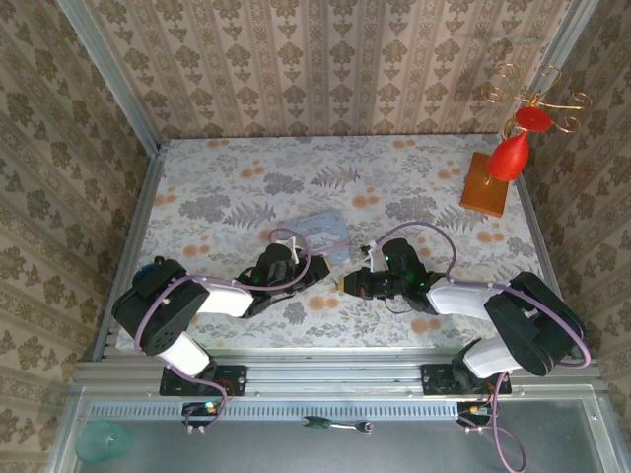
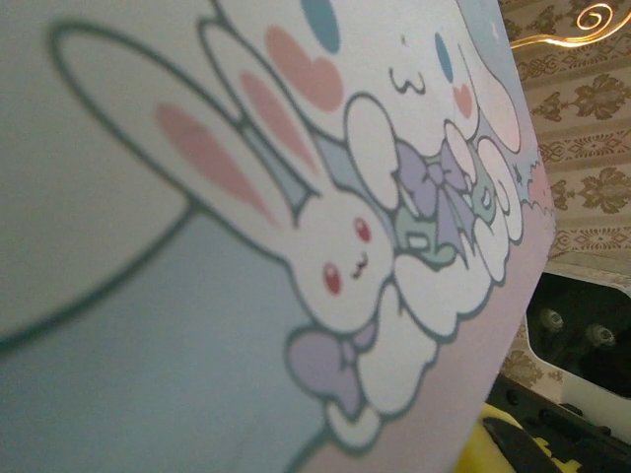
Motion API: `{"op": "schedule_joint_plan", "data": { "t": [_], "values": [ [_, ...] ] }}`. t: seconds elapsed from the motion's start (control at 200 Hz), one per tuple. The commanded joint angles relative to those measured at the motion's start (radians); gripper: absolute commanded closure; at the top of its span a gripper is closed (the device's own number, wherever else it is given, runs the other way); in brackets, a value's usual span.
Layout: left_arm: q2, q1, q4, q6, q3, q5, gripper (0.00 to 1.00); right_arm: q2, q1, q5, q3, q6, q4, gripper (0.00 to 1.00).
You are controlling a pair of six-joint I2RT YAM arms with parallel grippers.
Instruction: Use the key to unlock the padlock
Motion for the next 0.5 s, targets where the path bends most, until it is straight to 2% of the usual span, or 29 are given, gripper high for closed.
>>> {"op": "schedule_joint_plan", "data": {
  "t": [0.0,0.25,0.495],
  "values": [
    [0.015,-0.011,0.076,-0.028,0.021,0.03,0.87,0.016,-0.017,-0.067,0.034,-0.027,-0.008,1.0],
    [0.026,-0.016,0.091,-0.034,0.032,0.033,0.87,0.044,-0.025,-0.117,0.027,-0.027,0.055,1.0],
    [0.023,-0.021,0.111,-0.044,0.034,0.041,0.88,0.072,-0.103,-0.211,0.011,-0.043,0.087,1.0]
  ]
}}
